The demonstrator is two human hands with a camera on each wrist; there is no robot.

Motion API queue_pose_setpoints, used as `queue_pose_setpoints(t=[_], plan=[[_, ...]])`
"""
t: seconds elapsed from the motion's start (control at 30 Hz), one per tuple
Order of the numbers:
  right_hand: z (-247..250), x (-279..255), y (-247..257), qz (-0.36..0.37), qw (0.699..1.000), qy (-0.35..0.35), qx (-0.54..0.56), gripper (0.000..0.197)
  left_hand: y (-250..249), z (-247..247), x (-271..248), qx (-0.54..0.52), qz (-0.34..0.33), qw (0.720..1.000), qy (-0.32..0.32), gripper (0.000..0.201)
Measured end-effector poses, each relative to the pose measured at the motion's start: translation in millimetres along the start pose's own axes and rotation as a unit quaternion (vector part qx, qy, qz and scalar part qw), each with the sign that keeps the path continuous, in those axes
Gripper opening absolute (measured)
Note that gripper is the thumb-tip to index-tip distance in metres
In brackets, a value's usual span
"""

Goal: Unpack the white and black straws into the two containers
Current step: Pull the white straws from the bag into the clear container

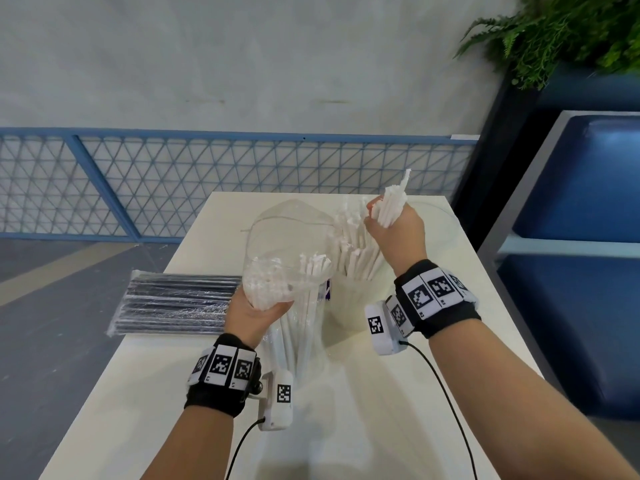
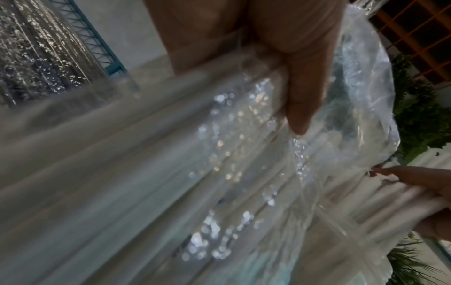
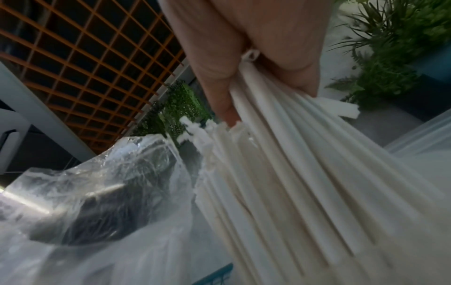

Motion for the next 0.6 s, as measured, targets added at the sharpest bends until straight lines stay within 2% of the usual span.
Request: queue_pose_setpoints(t=[0.1, 0.17, 0.2, 0.27, 0.3, 0.33, 0.4, 0.47, 0.53, 0.6], plan=[[-4, -5, -2, -0.008, 0.999, 0.034, 0.014, 0.056, 1, 0, 0, 0.007, 0.002, 1.0, 0.004, 0.081], [1, -12, -5, -0.001, 0.998, 0.014, 0.06, 0.064, 2, 1, -1, 0.003, 0.005, 1.0, 0.002, 0.082], [7, -18, -6, 0.014, 0.997, -0.02, 0.073, 0.063, 3, 2, -1, -0.001, 0.008, 1.0, 0.001, 0.082], [24, -40, 3, 0.093, 0.986, -0.119, 0.067, 0.053, 4, 3, -2, -0.008, 0.011, 1.0, -0.001, 0.083], [28, -55, 11, 0.147, 0.975, -0.151, 0.07, 0.044, 4, 3, -2, -0.009, 0.01, 1.0, -0.002, 0.083], [25, -69, 19, 0.192, 0.967, -0.149, 0.079, 0.032, 3, 4, -3, -0.011, 0.007, 1.0, -0.003, 0.082], [3, -90, 32, 0.26, 0.96, -0.068, 0.079, 0.013, 0, 2, -4, -0.019, 0.002, 1.0, 0.003, 0.077], [-25, -100, 36, 0.285, 0.958, 0.017, 0.039, 0.011, -3, 0, -6, -0.024, -0.001, 1.0, 0.011, 0.069], [-46, -100, 30, 0.267, 0.961, 0.065, -0.019, 0.014, -5, -1, -8, -0.029, -0.007, 0.999, 0.014, 0.067], [-62, -95, 18, 0.212, 0.969, 0.108, -0.07, 0.02, -3, 1, -9, -0.025, -0.006, 1.0, 0.01, 0.073]])
Point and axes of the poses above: each hand's wrist, its own x-axis towards the middle knuckle, its own z-axis out of the back of the hand, y = z × x, the point moved 9 cm from there along x, towards the middle knuckle, and after that the axes turned 9 degrees about -z, right-handed, at the moved point
